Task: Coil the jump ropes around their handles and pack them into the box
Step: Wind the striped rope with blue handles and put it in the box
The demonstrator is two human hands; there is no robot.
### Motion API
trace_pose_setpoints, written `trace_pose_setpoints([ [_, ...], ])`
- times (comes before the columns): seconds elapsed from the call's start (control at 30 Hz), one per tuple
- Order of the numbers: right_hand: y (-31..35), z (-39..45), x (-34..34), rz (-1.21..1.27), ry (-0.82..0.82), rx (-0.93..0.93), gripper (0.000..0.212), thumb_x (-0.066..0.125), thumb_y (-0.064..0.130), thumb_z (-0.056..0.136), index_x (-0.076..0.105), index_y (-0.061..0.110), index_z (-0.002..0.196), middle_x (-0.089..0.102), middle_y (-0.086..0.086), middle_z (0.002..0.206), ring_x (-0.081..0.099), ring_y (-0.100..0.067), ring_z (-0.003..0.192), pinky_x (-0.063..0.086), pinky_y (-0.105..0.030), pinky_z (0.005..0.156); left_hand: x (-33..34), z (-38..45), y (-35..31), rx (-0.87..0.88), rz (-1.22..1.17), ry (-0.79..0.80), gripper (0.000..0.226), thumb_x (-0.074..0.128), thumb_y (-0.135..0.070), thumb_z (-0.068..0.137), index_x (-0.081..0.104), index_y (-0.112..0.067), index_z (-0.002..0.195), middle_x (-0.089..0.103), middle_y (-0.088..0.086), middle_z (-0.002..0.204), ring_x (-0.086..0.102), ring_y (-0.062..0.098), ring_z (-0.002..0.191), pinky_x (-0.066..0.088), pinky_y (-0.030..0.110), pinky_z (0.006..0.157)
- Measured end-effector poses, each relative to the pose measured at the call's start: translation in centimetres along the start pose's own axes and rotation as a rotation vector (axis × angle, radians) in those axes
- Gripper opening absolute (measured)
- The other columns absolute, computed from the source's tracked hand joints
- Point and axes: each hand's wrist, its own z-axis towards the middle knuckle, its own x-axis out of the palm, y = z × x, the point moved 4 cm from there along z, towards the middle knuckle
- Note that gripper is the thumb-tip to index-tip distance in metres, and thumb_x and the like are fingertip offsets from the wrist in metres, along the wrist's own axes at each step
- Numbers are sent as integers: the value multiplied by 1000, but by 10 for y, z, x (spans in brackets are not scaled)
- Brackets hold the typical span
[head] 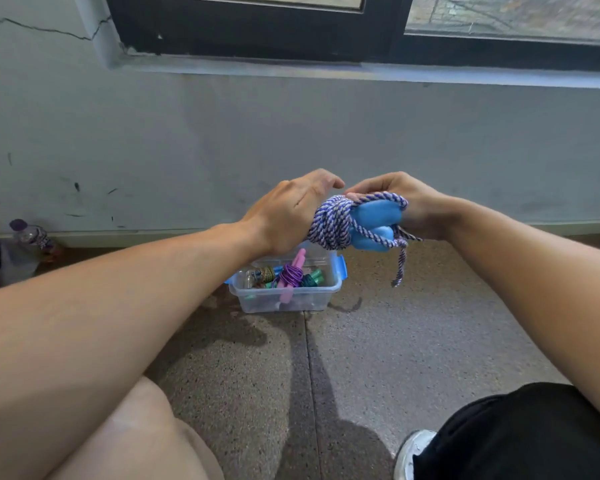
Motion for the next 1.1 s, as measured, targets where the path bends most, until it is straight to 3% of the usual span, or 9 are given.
trace_pose_setpoints([
  [0.07, -7, 0, 7, -6, -26, 3, 10, 71, -6, 83, 70, 4, 86, 71, 2, 74, 62, -10, 65, 50, -21, 59, 3, -1, 1, -109, -219, -40, 58, 22, -51, 105, 67, -14, 107, 71, -1, 84, 67, 15, 76, 53, 34, 70],
  [0.17, -15, 9, 24, -45, -106, 64, 22, 64, 12, 95, 66, 15, 74, 60, 9, 57, 43, -11, 51, 35, -24, 49, 7, -5, 17, -509, -601, -103, 77, 26, -78, 91, 61, -12, 75, 51, 4, 51, 46, 16, 36, 31, 19, 34],
  [0.3, -14, 15, 51, -490, 29, 79, 10, 60, 27, 99, 69, 30, 102, 72, 6, 78, 51, -7, 44, 45, -23, 47, 3, -14, 38, -787, -599, -87, 75, 30, -90, 78, 52, -19, 68, 45, 3, 46, 35, 14, 32, 22, 16, 38],
  [0.43, 2, 6, 72, -952, 170, -2, 14, 58, 30, 97, 67, 22, 89, 74, 6, 77, 64, -13, 67, 48, -27, 67, 1, -23, 57, -918, -473, -62, 73, 34, -89, 77, 53, -19, 75, 46, 3, 43, 34, 14, 30, 23, 16, 39],
  [0.6, 37, -1, 63, -1206, -109, -134, 23, 70, 51, 83, 73, 34, 98, 71, 0, 90, 64, -30, 87, 43, -30, 65, -10, -25, 67, -839, -143, -27, 77, 37, -86, 79, 59, -12, 73, 52, 6, 47, 42, 17, 27, 32, 16, 38],
  [0.73, 44, -5, 53, -1186, -159, -196, 45, 70, 70, 74, 71, 29, 92, 65, 5, 88, 57, -24, 80, 40, -31, 63, -3, -29, 72, -732, -72, 204, 80, 34, -87, 81, 60, -12, 68, 55, 10, 51, 46, 18, 34, 34, 19, 41],
  [0.9, 26, -4, 49, -790, -71, -244, 42, 68, 51, 86, 65, 12, 100, 61, -5, 110, 57, -20, 96, 47, -35, 85, 10, -32, 66, -698, -257, 418, 77, 35, -88, 79, 63, -16, 73, 53, 6, 55, 44, 17, 40, 32, 19, 41],
  [1.0, 16, -4, 52, -502, -141, -162, 37, 60, 45, 96, 55, 9, 97, 62, -9, 88, 56, -23, 78, 47, -43, 74, 17, -28, 62, -638, -427, 454, 85, 35, -88, 77, 64, -10, 88, 53, 13, 61, 41, 17, 37, 29, 16, 37],
  [1.1, 17, -3, 55, -406, -260, -170, 34, 56, 41, 99, 45, 11, 89, 51, -1, 79, 45, -14, 70, 41, -34, 62, 19, -24, 59, -654, -547, 365, 76, 35, -80, 87, 61, -8, 93, 56, 20, 72, 45, 17, 37, 31, 16, 37],
])
